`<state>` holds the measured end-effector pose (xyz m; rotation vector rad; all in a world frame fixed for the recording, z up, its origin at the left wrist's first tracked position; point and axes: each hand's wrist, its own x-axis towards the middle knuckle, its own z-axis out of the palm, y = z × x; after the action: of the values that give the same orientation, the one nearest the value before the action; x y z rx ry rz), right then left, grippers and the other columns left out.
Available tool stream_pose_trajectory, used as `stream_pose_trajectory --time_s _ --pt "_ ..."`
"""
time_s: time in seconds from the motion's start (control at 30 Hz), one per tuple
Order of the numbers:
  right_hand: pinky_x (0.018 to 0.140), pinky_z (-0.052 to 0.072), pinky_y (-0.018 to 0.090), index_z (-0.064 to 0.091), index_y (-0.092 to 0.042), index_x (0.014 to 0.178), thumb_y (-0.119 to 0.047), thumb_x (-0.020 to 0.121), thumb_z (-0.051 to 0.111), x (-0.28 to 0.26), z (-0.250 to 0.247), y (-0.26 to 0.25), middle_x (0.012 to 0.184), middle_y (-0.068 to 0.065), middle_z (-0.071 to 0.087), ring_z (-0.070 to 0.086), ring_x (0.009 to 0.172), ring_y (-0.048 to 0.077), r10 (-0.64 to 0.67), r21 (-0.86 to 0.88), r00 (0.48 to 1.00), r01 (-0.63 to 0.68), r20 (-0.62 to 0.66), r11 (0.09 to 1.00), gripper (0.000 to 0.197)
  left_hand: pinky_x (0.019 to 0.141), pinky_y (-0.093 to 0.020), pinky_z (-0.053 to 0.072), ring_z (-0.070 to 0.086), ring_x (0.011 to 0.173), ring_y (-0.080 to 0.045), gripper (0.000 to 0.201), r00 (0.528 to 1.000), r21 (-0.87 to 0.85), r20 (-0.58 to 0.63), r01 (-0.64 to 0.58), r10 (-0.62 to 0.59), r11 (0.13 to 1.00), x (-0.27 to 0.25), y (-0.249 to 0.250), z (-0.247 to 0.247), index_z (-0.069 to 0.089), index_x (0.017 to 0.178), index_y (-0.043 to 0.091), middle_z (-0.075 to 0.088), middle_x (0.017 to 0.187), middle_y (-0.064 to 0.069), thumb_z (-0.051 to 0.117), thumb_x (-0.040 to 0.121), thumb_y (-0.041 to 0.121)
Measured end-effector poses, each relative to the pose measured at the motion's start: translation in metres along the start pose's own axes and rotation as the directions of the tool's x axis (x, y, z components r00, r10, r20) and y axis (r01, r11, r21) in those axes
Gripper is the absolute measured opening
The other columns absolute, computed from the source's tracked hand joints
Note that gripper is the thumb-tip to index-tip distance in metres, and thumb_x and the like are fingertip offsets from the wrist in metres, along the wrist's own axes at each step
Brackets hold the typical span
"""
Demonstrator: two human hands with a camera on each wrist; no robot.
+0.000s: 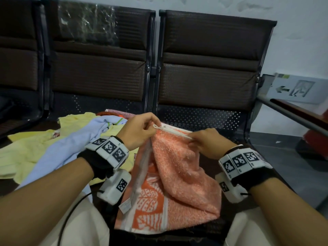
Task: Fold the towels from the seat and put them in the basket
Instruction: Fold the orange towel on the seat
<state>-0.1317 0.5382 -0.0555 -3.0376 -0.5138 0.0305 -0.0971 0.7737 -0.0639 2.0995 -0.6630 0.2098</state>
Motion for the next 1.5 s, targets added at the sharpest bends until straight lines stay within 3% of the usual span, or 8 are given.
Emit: stream_pose_trajectory --time_s 0.17,0.3,0.53,0.67,0.83,1.07,1.23,1.5 --pt "0.062 0.032 0.029 0.068 -0.017 0.075 -0.024 0.077 0.068 -0.007 -0.019 -0.001 0.069 0.006 0.068 0.063 0.074 0.032 -0.014 -0.056 0.948 -0.004 -0.317 0.998 0.007 0.056 -0.012 0.034 0.046 0.059 -0.001 0.026 0.994 0.207 -0.026 -0.095 0.103 0.974 -0.001 0.000 -0.001 0.061 0.096 0.022 0.049 0.066 0.005 0.056 0.081 0.001" --pt "0.065 0.026 0.028 0.071 -0.014 0.079 -0.031 0.070 0.078 -0.008 -0.021 -0.005 0.072 0.010 0.067 0.061 0.072 0.034 -0.065 -0.119 0.922 0.020 -0.383 0.993 0.020 0.070 -0.025 0.035 0.052 0.082 -0.015 0.019 0.999 0.199 -0.036 -0.030 0.038 0.980 0.000 0.001 0.009 0.060 0.099 0.016 0.056 0.090 -0.004 0.045 0.093 0.008" --pt "0.072 0.047 0.036 0.063 -0.017 0.098 -0.027 0.068 0.081 -0.017 -0.021 -0.005 0.087 0.005 0.068 0.063 0.084 0.027 0.010 0.058 0.918 0.015 -0.397 0.998 0.036 0.060 -0.029 0.033 0.044 0.057 -0.005 0.026 0.993 -0.041 -0.112 0.029 -0.034 0.999 0.002 0.016 0.020 0.051 0.070 0.019 0.047 0.059 0.009 0.033 0.090 0.021" --pt "0.083 0.052 0.039 0.053 -0.022 0.129 -0.013 0.072 0.075 -0.019 -0.015 -0.001 0.099 0.008 0.068 0.063 0.096 0.025 0.141 0.195 0.929 -0.076 -0.341 0.978 0.061 0.066 -0.026 0.033 0.048 0.071 -0.007 0.028 0.998 0.099 -0.025 -0.058 0.061 0.993 0.002 0.015 0.022 0.052 0.086 0.016 0.052 0.079 0.006 0.039 0.098 0.038" --pt "0.073 0.050 0.034 0.074 -0.019 0.091 -0.013 0.075 0.072 -0.022 -0.011 0.009 0.084 -0.003 0.058 0.061 0.087 0.021 0.162 0.139 0.947 -0.127 -0.277 0.982 0.017 0.089 -0.029 0.041 0.053 0.100 -0.015 0.017 0.978 0.240 0.167 -0.166 0.127 0.956 0.002 0.011 0.021 0.055 0.110 0.015 0.052 0.108 -0.004 0.051 0.095 0.022" --pt "0.084 0.042 0.037 0.062 -0.015 0.093 -0.022 0.081 0.069 -0.031 -0.022 0.012 0.107 0.003 0.051 0.045 0.098 0.023 0.099 0.105 0.939 -0.068 -0.329 0.992 0.016 0.082 -0.006 0.033 0.053 0.103 -0.011 0.045 0.978 0.319 0.111 -0.203 0.176 0.926 0.002 0.018 0.003 0.051 0.133 0.012 0.058 0.114 -0.001 0.058 0.089 0.004" --pt "0.063 0.033 0.028 0.057 -0.013 0.101 -0.009 0.089 0.055 -0.033 -0.064 0.002 0.092 0.011 0.066 0.060 0.087 0.030 0.129 0.228 0.932 -0.052 -0.340 0.972 0.013 0.085 -0.044 0.049 0.059 0.101 -0.028 0.022 0.991 0.455 0.105 -0.118 0.079 0.883 0.000 0.051 -0.022 0.051 0.114 0.023 0.063 0.110 -0.004 0.044 0.097 0.033" --pt "0.060 0.040 0.013 0.065 -0.026 0.085 -0.023 0.082 0.068 -0.064 -0.159 -0.036 0.074 -0.016 0.062 0.056 0.070 -0.002 0.211 0.448 0.682 0.191 -0.700 0.873 0.004 0.067 -0.037 0.039 0.057 0.082 -0.033 0.016 0.945 0.263 -0.171 -0.230 0.280 0.937 0.001 0.128 -0.073 0.047 0.099 0.009 0.061 0.087 -0.017 0.033 0.098 0.017"
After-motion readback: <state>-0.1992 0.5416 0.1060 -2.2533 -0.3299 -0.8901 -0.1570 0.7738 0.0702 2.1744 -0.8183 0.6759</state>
